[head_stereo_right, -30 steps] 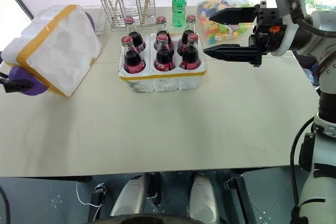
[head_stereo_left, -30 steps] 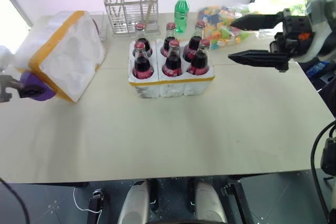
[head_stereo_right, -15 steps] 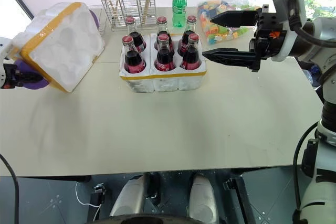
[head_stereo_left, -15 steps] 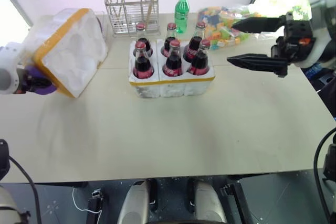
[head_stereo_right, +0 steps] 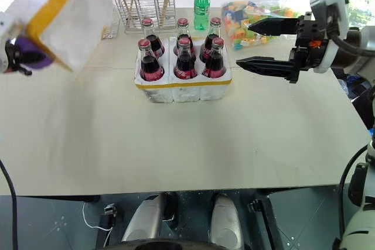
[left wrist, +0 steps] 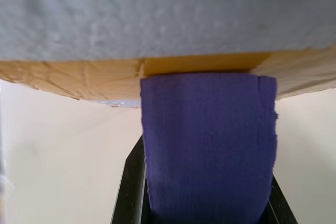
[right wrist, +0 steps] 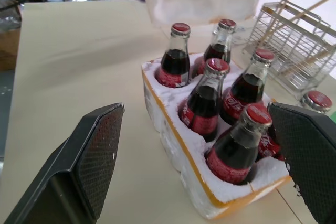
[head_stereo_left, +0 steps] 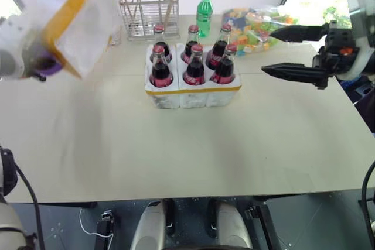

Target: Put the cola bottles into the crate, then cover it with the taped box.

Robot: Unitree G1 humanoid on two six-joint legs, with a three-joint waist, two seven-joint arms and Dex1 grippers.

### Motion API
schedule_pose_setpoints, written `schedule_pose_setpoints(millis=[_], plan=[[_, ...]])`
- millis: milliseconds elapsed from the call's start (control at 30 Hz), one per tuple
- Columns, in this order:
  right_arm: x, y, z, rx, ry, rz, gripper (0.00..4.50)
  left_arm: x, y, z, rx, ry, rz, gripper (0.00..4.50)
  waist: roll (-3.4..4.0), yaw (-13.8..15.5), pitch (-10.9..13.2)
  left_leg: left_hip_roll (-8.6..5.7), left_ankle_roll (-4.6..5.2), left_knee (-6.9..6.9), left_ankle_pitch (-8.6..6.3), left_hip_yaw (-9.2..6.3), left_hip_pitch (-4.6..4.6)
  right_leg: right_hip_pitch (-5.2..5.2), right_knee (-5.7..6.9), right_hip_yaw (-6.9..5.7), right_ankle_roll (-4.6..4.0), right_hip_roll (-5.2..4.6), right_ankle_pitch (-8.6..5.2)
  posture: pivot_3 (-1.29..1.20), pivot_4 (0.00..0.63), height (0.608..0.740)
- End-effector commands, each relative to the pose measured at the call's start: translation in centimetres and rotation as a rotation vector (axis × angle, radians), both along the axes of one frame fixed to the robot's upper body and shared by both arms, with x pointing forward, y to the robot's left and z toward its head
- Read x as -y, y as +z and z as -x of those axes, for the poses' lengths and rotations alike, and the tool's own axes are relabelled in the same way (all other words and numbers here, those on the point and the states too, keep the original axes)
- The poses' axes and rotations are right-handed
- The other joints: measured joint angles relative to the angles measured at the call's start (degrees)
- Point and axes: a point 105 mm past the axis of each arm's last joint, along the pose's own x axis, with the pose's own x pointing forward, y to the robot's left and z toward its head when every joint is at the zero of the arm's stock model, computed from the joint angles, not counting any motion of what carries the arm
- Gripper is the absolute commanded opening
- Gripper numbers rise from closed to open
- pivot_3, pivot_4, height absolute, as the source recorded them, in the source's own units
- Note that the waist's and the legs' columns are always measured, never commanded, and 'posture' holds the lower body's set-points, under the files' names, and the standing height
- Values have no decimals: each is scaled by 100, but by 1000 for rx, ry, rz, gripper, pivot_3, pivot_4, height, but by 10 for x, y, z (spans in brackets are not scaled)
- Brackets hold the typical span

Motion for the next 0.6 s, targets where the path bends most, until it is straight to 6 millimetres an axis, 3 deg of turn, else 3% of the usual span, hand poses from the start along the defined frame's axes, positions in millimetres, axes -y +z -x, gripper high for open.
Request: schedule_pose_setpoints(millis=[33,133,267,333,467,600], plan=[[9,11,4,56,-43,-13,4500,39,55,13,290,-132,-161,363,0,-6,0,1,0,-1,0,2,3,1,0,1,0,0,0,0,150,736],[13,8,3,49,-73,-26,4500,70,74,20,422,-210,-201,363,0,10,0,1,0,0,0,5,6,2,8,1,0,2,0,0,150,736],[15,6,4,44,-87,-47,4500,110,77,17,530,-334,-425,363,0,14,0,1,1,5,1,11,8,5,16,1,0,2,0,0,150,736],[15,5,4,45,-94,-53,4500,123,73,12,553,-372,-489,363,0,21,0,0,1,3,1,27,18,12,17,1,1,3,-1,0,150,736],[16,4,4,49,-116,-70,4500,141,46,-1,533,-456,-738,363,0,17,0,1,2,4,1,30,20,17,16,1,1,4,-1,0,150,736],[16,4,8,45,-124,-88,4500,155,24,-9,548,-512,-832,363,0,21,-1,2,2,3,1,30,19,14,17,2,1,4,-1,0,150,736]])
